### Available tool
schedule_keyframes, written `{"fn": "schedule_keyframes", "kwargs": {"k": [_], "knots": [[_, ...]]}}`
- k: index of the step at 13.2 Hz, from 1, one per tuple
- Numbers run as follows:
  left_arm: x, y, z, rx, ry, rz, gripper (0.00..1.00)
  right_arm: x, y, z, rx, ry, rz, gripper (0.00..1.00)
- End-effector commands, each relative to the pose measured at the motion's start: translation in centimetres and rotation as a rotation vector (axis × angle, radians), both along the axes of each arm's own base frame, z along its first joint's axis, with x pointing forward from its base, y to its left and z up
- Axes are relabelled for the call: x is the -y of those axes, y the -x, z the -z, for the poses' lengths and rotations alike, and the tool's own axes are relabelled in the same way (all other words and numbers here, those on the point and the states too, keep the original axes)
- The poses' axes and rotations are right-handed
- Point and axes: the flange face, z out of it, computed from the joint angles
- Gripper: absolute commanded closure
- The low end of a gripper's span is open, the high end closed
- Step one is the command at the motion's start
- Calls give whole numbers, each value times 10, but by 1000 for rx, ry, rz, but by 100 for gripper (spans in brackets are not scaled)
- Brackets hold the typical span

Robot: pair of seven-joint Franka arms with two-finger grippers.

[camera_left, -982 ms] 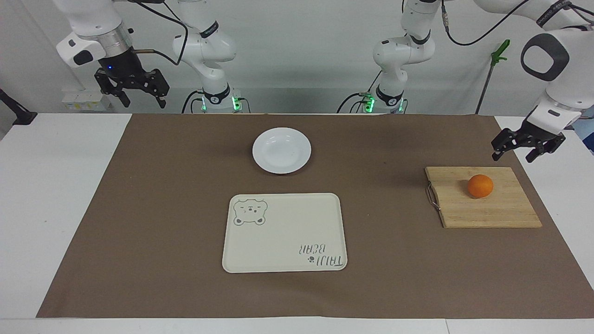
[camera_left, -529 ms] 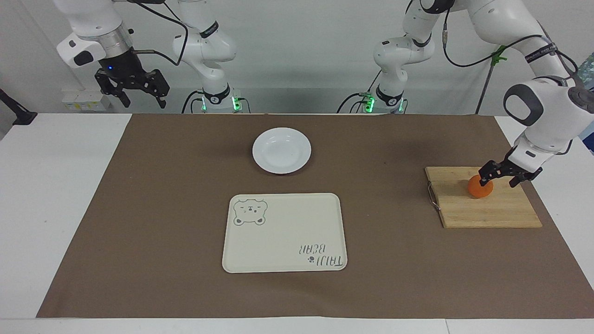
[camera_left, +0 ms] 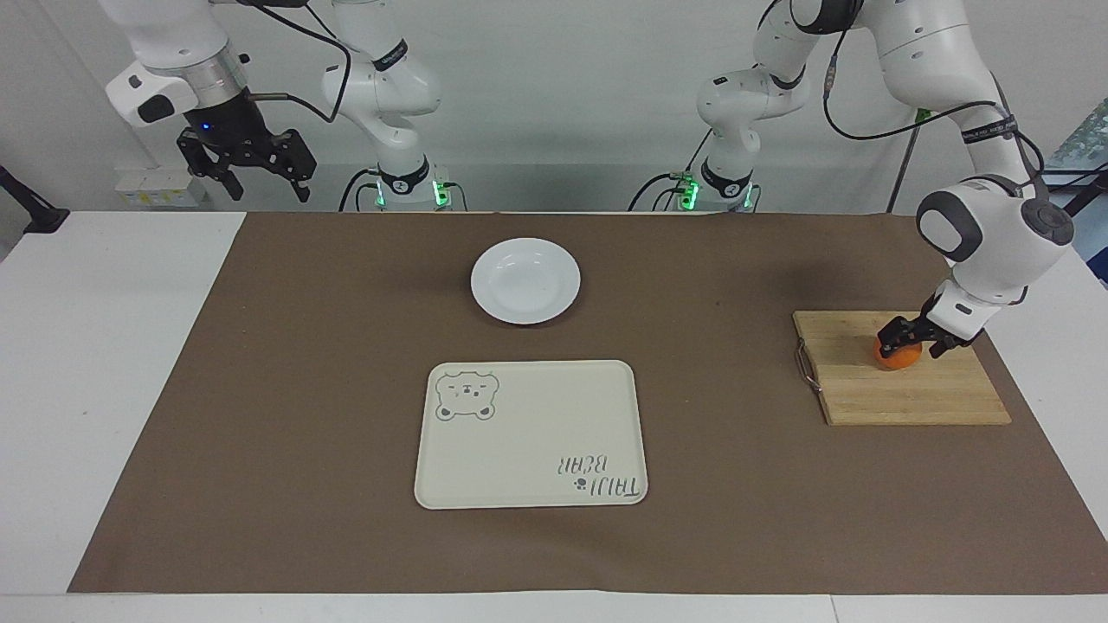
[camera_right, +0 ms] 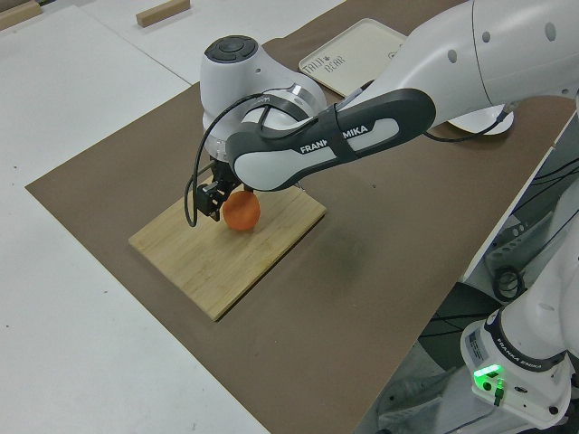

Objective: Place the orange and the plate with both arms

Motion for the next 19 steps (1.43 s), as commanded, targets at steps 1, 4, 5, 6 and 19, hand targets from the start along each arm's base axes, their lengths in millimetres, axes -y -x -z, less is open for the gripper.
{"fn": "schedule_keyframes", "kwargs": {"k": [1,4,5,6,19], "knots": [[3,13,1,26,5,-16,0,1,6,0,9,-13,-14,0],[5,15,1,13,10,-16,0,1,6,-1,10,-13,-14,0],[5,17,2,0,13,-14,6,1,6,0,9,-13,-14,0],[7,19,0,-16,19,-10,26,1,6,-1,10,-13,-14,0],[212,5,-58,-4,27,155,100,2,6,-1,10,-13,-12,0]]}}
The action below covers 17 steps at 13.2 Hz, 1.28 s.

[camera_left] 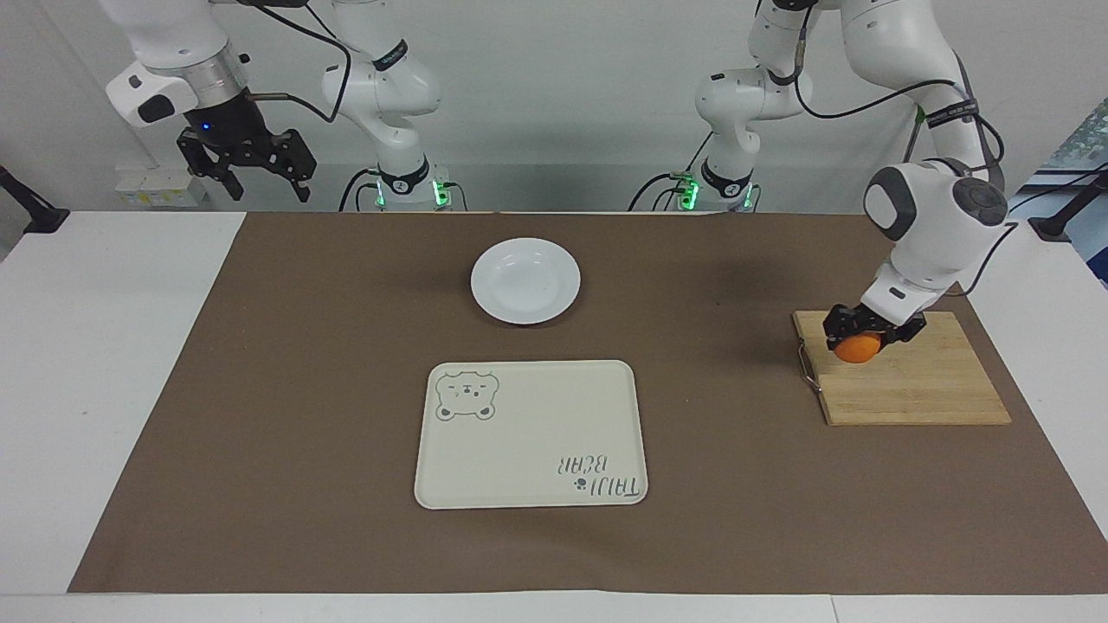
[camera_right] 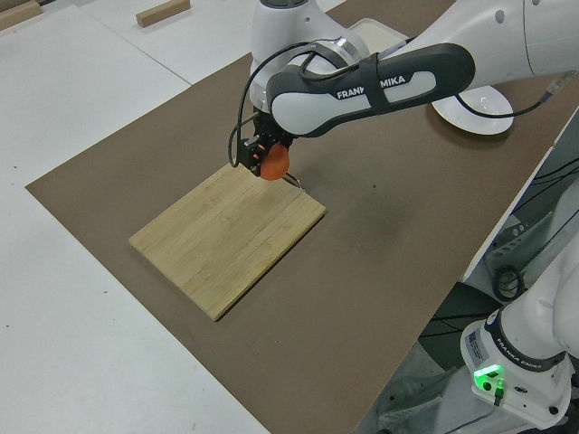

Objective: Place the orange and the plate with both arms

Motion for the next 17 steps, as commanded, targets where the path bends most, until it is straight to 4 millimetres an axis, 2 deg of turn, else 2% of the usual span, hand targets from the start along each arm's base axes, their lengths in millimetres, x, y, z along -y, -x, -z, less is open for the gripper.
{"fn": "schedule_keyframes", "kwargs": {"k": [1,2,5,6,7,9,10,13,15,17], "knots": [[96,10,-6,-8,9,77,100,2,6,-1,10,-13,-12,0],[139,18,-7,-6,11,80,100,1,6,0,9,-13,-14,0],[238,50,-13,10,31,2,100,2,6,0,9,-13,-12,0],[265,62,-16,16,38,-8,100,2,6,1,7,-13,-12,0],[297,80,-19,17,46,-4,100,2,6,0,9,-13,-12,0],[365,124,-11,7,53,6,100,2,6,0,9,-13,-12,0],[392,141,-12,27,81,-1,100,2,6,0,9,-13,-12,0],[439,178,-16,20,169,0,100,2,6,0,9,-13,-12,0],[468,207,5,-7,156,21,100,3,6,1,7,-13,-11,0],[480,217,16,-11,157,36,100,2,6,1,7,-13,-12,0]]}}
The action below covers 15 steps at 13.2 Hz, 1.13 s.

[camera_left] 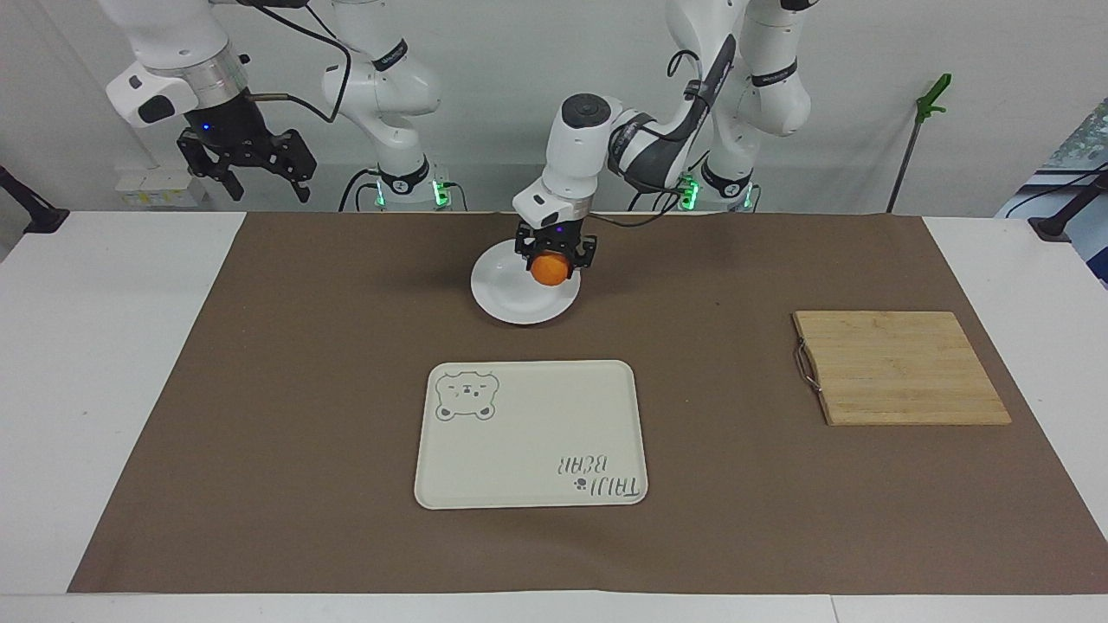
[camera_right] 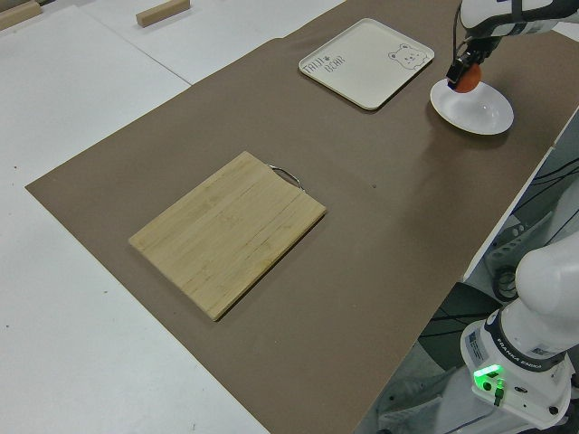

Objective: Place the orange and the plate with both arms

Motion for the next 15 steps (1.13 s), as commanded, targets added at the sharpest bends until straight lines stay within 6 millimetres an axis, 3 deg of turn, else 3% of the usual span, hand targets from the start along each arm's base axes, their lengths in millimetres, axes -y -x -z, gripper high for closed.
{"fn": "schedule_keyframes", "kwargs": {"k": [1,4,5,6,8,9,10,15], "knots": [[22,10,24,-2,29,-12,100,2,6,0,8,-13,-13,0],[31,17,40,-9,25,-20,100,2,6,-1,10,-13,-13,0],[31,19,44,-17,16,-18,94,2,6,0,8,-13,-13,0],[32,22,46,-20,12,-11,79,2,6,0,8,-13,-13,0],[33,23,48,-22,10,-10,28,2,6,-1,10,-13,-13,0],[33,23,48,-21,10,-8,7,2,6,-1,10,-13,-13,0],[33,23,49,-24,6,-7,0,3,6,-1,10,-13,-11,0],[32,24,46,-29,2,-7,0,2,6,-1,10,-13,-13,0]]}}
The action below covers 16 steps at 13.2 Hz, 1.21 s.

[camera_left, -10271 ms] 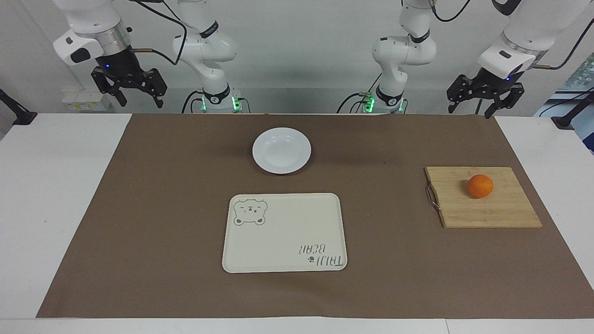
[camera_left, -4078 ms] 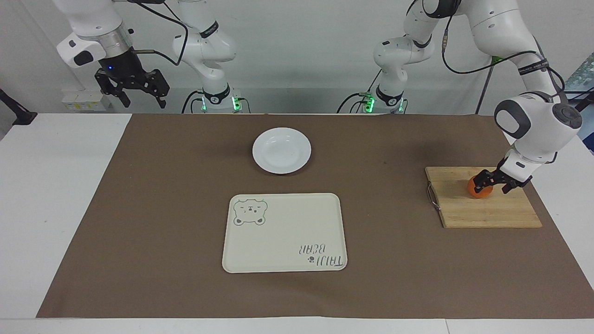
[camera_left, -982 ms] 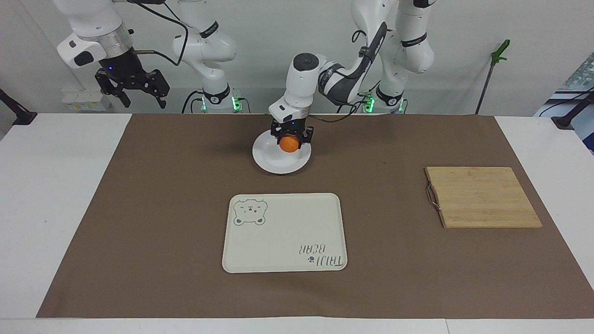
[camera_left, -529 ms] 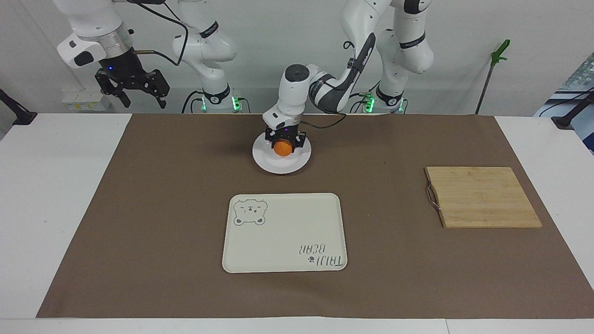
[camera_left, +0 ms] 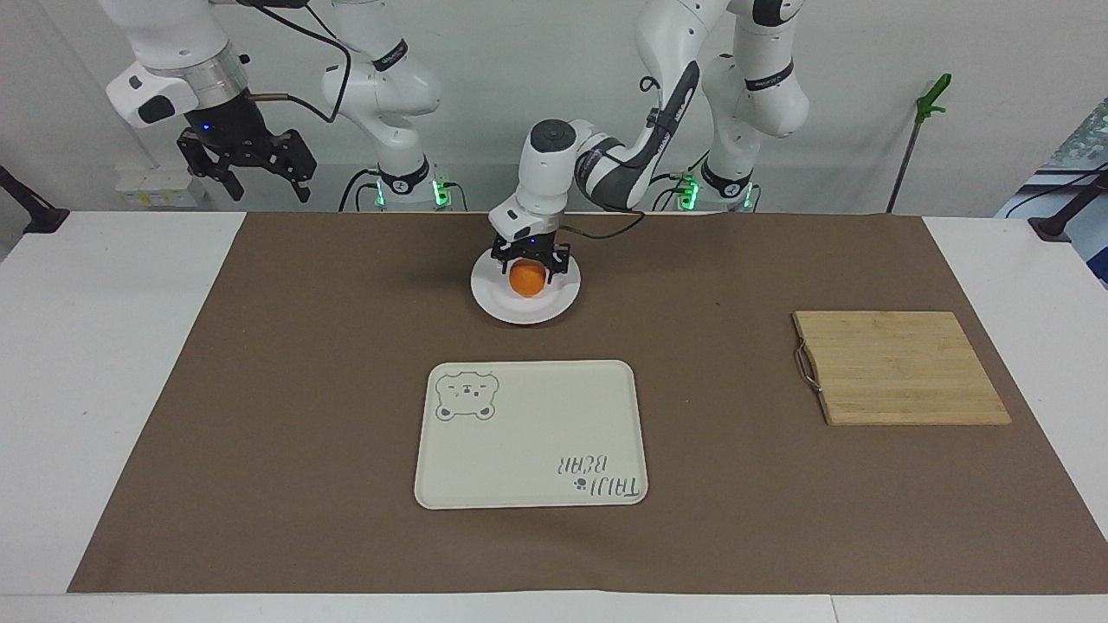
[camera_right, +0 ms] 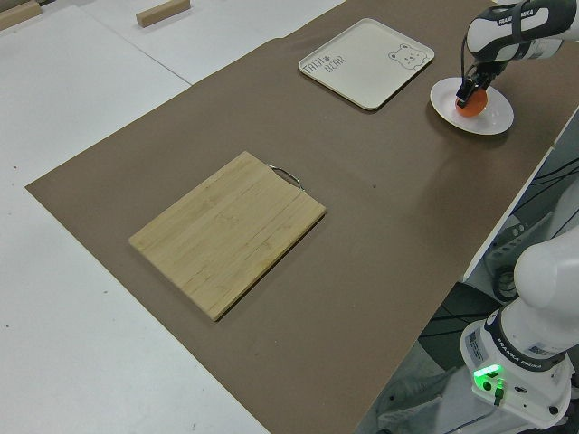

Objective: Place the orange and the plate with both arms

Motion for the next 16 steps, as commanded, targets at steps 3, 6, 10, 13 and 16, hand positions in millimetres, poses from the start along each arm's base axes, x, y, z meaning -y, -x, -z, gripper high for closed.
{"fn": "schedule_keyframes", "kwargs": {"k": [3,6,10,13,16], "knots": [[-7,-7,-31,9,24,-24,0,1,6,3,3,-19,-14,0],[-40,-27,-71,-3,11,-65,0,2,5,8,-5,-33,-12,0],[-114,-75,-107,-5,-36,-66,0,-2,7,13,-13,-85,-8,0],[-187,-115,-124,7,-56,-19,0,-3,11,26,-38,-148,-17,0],[-284,-152,-161,65,-79,33,0,-7,19,43,-55,-222,-55,0]]}}
